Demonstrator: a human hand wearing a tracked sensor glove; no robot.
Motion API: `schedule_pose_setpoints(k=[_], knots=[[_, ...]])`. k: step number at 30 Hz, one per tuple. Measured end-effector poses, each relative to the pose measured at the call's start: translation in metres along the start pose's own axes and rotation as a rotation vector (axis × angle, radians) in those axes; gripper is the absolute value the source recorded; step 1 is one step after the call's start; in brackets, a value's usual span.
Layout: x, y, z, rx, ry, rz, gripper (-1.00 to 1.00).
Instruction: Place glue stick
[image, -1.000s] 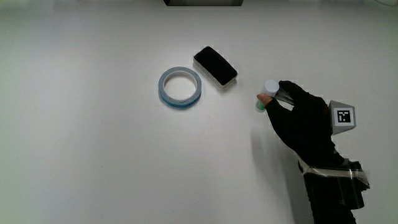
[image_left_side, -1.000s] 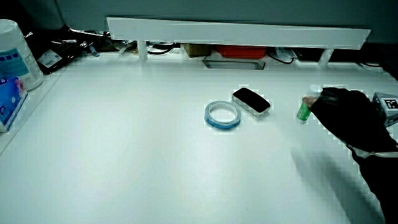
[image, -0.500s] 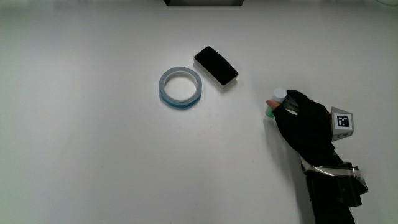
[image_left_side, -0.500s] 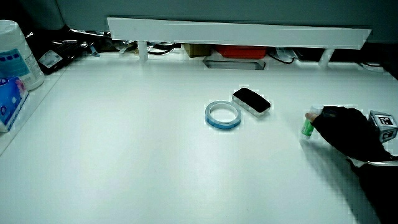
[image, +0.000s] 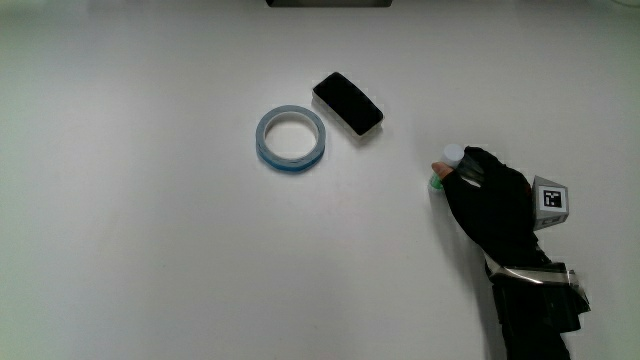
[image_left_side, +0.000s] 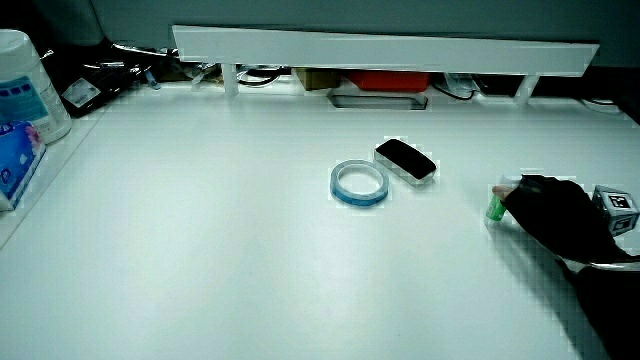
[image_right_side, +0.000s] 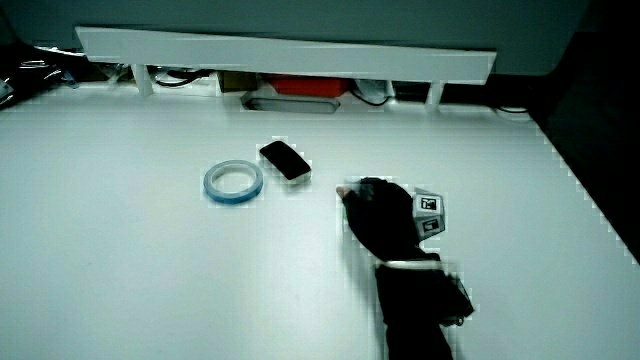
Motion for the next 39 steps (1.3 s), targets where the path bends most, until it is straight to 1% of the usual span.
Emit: schedule_pose_setpoints(k=[1,3,4,5,7,8,9,11,12,13,14,15,16,17,18,19,20,21,22,23,24,26,27,28,29,30,31,32,33,35,36,37,38,39], knots=[[-0.001,-0.001,0.0,-0.004,-0.012,-0.017,0.0],[0.0,0.0,-0.001,-0.006,-0.015,-0.002,0.0],[-0.001,-0.001,-0.001,-0.004,-0.02,-0.015,0.0],[0.0,0.0,-0.001,-0.003,-0.012,-0.002,-0.04],[-0.002,-0.001,0.0,-0.005,-0.015,-0.008,-0.11],[-0.001,-0.001,0.0,-0.001,-0.016,-0.001,-0.15],[0.0,0.0,0.0,-0.005,-0.003,0.01,-0.19],[-0.004,-0.002,0.0,-0.004,0.002,-0.007,-0.26],[-0.003,-0.002,0.0,-0.005,0.003,-0.001,-0.3],[-0.004,-0.003,0.0,-0.001,-0.009,-0.016,-0.33],[-0.003,-0.002,0.001,-0.006,0.0,0.006,-0.37],[-0.006,-0.004,0.001,-0.001,0.001,-0.003,-0.41],[-0.004,-0.004,0.002,0.005,-0.007,-0.006,-0.44],[-0.004,-0.004,0.001,0.005,0.003,0.003,-0.48],[-0.005,-0.004,0.002,0.004,-0.003,-0.006,-0.52],[-0.004,-0.004,0.002,0.006,-0.007,0.005,-0.56],[-0.004,-0.005,0.002,0.006,0.001,0.005,-0.59],[-0.005,-0.006,0.003,0.008,-0.005,0.006,-0.63],[-0.006,-0.007,0.004,0.005,-0.013,-0.007,-0.67],[-0.008,-0.01,0.004,0.01,0.008,-0.007,-0.7],[-0.008,-0.012,0.006,0.015,0.003,-0.008,-0.74],[-0.011,-0.018,0.01,0.025,-0.01,-0.017,-0.81],[-0.016,-0.022,0.01,0.012,-0.008,-0.012,-0.85],[-0.016,-0.026,0.012,0.022,-0.037,-0.024,-0.89],[-0.022,-0.03,0.012,0.023,-0.046,-0.011,-0.93],[-0.026,-0.035,0.013,0.024,-0.079,-0.016,-0.96],[-0.033,-0.04,0.013,0.016,-0.088,-0.017,-1.0],[-0.037,-0.045,0.014,0.007,-0.116,0.015,-1.0],[-0.043,-0.049,0.013,-0.009,-0.148,0.016,-1.0],[-0.051,-0.057,0.013,-0.041,-0.236,0.036,-1.0],[-0.056,-0.061,0.011,-0.055,-0.25,0.051,-1.0],[-0.056,-0.064,0.011,-0.074,-0.325,0.054,-1.0],[-0.062,-0.07,0.009,-0.084,-0.314,0.044,-1.0],[-0.066,-0.075,0.007,-0.1,-0.343,0.078,-1.0]])
